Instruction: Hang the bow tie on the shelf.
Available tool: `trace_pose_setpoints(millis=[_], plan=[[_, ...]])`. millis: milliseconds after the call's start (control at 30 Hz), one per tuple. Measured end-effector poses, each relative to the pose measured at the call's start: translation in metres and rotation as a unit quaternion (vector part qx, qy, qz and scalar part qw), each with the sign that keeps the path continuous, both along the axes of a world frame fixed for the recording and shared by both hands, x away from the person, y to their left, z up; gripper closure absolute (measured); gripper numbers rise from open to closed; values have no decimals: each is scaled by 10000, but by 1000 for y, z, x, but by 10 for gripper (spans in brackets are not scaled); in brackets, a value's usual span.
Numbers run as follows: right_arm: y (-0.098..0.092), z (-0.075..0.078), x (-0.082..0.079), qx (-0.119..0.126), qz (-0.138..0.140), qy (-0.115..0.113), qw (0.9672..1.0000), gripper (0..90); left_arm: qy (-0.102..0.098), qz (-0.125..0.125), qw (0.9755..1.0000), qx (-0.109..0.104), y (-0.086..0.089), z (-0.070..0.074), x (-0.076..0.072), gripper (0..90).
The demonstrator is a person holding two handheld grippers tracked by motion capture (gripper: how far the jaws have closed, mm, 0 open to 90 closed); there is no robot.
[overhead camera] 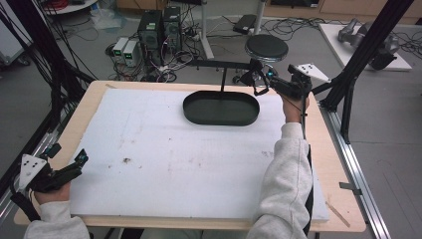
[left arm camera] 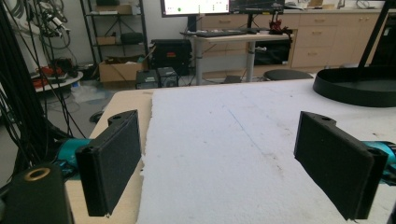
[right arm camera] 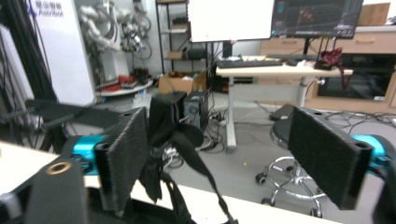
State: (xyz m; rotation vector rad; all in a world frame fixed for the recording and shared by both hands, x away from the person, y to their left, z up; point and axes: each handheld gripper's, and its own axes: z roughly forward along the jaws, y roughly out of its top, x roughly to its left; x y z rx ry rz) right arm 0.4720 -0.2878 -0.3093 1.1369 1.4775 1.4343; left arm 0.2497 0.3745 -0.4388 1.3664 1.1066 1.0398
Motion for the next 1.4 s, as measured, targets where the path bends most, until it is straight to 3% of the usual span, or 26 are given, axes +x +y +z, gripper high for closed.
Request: trace_pose_setpoints(millis=[233, 267, 367, 467, 733, 967, 1033, 1067, 1167, 1200, 1400], plan=[[1, 8, -7, -43, -210, -220, 9995, 81, -19, -4, 10000, 5, -1, 1, 0, 151], [1, 11, -11, 18, -440, -306, 9986, 6, -25, -3, 10000, -1, -1, 1, 0, 151], [-1, 15, -16, -107, -592, -279, 9978, 5, -39, 7, 10000, -18, 0, 1, -1, 151], [-2, 18, -21, -226, -579, -315, 9976, 5, -53, 13, 10000, -28, 0, 1, -1, 151], [-2, 42, -51, -220, -494, -650, 9964, 5, -42, -2, 10000, -8, -1, 1, -1, 151], [3, 53, -70, -317, -592, -686, 9954, 6, -54, 4, 10000, -36, -1, 1, -1, 151], [5, 54, -73, -376, -613, -681, 9951, 6, -54, 5, 10000, -40, -1, 1, -1, 151], [9, 53, -79, -485, -619, -783, 9938, 6, -53, 2, 10000, -37, -1, 1, -1, 151], [11, 52, -86, -430, -563, -849, 9939, 6, -66, -13, 10000, -40, -1, 1, -2, 151], [10, 49, -93, -286, -519, -864, 9945, 6, -67, -12, 10000, -46, -1, 1, -2, 151], [6, 43, -113, -230, -542, -868, 9945, 6, -53, -9, 10000, -33, -1, 1, -2, 151]])
